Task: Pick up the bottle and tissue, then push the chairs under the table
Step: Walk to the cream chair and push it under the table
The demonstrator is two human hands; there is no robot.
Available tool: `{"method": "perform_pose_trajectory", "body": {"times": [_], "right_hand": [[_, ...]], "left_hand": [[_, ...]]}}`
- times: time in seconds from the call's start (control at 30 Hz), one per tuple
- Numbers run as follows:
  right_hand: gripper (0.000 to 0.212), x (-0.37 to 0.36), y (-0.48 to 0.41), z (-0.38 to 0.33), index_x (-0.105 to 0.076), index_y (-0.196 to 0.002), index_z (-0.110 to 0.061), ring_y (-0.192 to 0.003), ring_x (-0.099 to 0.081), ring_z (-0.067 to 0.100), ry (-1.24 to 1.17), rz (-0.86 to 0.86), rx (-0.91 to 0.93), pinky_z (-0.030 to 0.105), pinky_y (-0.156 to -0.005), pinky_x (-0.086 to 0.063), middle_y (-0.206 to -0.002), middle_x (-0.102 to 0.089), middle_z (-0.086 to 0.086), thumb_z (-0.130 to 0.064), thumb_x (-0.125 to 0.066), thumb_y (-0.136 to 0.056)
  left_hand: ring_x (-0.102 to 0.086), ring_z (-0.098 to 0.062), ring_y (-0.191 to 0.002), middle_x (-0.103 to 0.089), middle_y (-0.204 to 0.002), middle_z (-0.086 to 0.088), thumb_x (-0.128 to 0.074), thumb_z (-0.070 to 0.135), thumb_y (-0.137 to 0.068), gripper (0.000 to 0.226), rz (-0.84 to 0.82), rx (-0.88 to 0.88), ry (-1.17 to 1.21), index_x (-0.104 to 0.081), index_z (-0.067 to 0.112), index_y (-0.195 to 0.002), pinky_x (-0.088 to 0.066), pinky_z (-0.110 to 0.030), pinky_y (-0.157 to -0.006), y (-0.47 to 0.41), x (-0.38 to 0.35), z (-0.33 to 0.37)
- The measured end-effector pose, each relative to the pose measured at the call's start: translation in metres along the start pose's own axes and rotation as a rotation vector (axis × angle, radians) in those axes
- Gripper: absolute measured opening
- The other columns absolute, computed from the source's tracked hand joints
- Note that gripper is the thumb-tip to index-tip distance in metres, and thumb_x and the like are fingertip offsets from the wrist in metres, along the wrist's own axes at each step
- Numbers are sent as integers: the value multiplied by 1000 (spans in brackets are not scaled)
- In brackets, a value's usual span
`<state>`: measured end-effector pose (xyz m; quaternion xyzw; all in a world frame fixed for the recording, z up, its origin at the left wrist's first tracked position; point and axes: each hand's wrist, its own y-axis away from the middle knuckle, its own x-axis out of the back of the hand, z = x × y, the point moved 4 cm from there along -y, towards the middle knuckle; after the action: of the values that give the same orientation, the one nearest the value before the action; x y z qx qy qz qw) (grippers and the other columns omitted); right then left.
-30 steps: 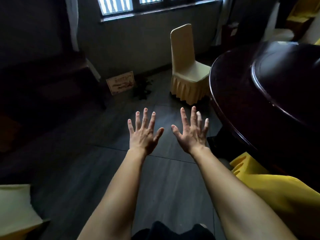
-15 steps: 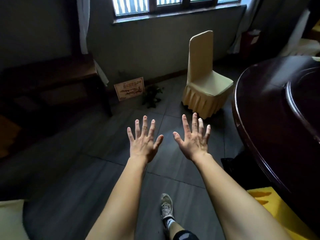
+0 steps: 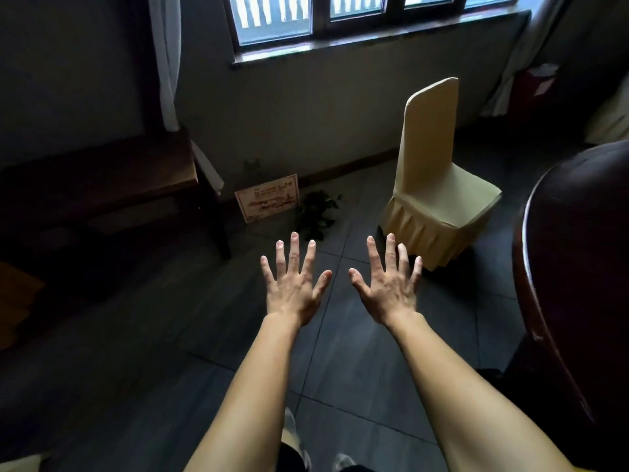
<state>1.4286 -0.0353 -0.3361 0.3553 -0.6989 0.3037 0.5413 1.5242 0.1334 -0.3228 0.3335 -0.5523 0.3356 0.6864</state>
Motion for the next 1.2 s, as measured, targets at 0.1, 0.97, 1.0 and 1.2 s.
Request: {"method": "perform_pose_trajectory", "body": {"times": [0.1, 0.97, 1.0, 1.2], "right_hand": [[83, -11, -52, -18, -3, -158, -34, -152, -6, 32, -2, -6, -28, 59, -118, 3, -167, 3, 9, -75, -13, -86], [78, -30, -459, -25, -8, -158, -34, -151, -9, 34, 7, 96, -349, 60, -118, 4, -167, -1, 11, -69, -30, -92], [78, -31, -483, -15, -7, -158, -34, -151, -8, 33, -3, 100, -356, 59, -118, 4, -167, 0, 11, -69, -31, -93], [79, -25, -602, 39, -3, -158, -35, -152, -7, 33, -19, 105, -428, 59, -119, 4, -167, 0, 12, -71, -22, -90]], "left_hand": [[24, -29, -151, 30, -163, 0, -14, 66, -99, 72, -23, -28, -34, 14, 34, -157, 11, -62, -119, -54, -4, -19], [11, -29, -154, 20, -167, 1, -17, 67, -98, 74, -61, -233, -39, 3, 32, -159, 3, -62, -120, -525, 41, -63], [11, -30, -153, 20, -167, 1, -17, 67, -98, 73, -52, -240, -46, 3, 32, -159, 2, -62, -120, -550, 39, -55], [10, -30, -154, 18, -167, 1, -18, 67, -98, 74, -49, -242, -45, 1, 32, -160, 2, -62, -120, -673, 45, -13]]}}
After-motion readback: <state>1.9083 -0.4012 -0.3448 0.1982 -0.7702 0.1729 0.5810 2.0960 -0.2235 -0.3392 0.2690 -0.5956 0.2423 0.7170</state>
